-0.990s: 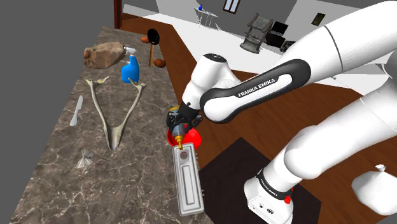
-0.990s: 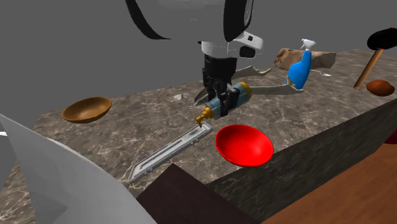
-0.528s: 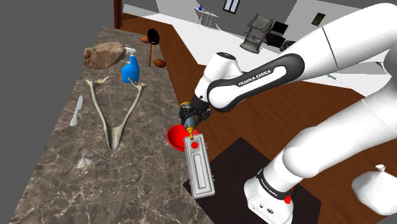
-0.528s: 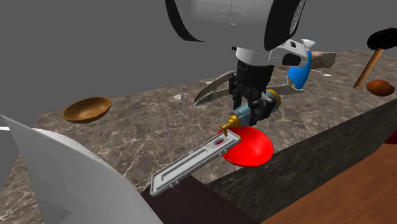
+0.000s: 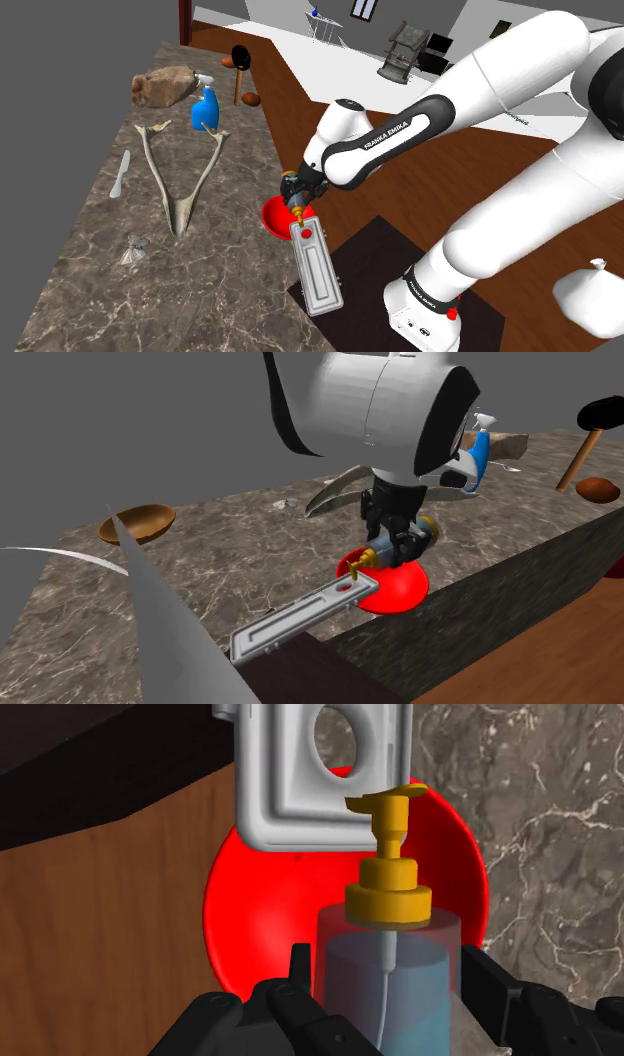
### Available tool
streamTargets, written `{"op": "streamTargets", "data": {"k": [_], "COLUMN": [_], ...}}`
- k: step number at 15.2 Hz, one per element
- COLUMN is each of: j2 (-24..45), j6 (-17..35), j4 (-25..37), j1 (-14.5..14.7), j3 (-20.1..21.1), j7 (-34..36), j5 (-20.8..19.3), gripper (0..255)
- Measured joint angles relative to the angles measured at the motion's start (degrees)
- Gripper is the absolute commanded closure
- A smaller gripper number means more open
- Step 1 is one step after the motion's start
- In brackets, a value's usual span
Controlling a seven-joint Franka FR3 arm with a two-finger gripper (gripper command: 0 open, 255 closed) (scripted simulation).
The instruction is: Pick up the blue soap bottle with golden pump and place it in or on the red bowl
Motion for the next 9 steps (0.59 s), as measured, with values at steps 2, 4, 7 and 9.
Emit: {"op": "streamTargets", "data": {"k": [2,4,7,9], "j2": [1.99,3.94,5.15,5.30], "j6": [2.04,4.22,5.77,5.98], "j4": [-0.14,-0.20,-0.17,-0.21], "j1": [-0.36,-0.89,-1.17,-1.18], "j3": [0.41,0.52,0.59,0.59], "j7": [0.99,1.84,2.73,2.87], "j5": [-1.16,-2.57,-3.71,-3.86], "gripper": [255,255,255,255]}}
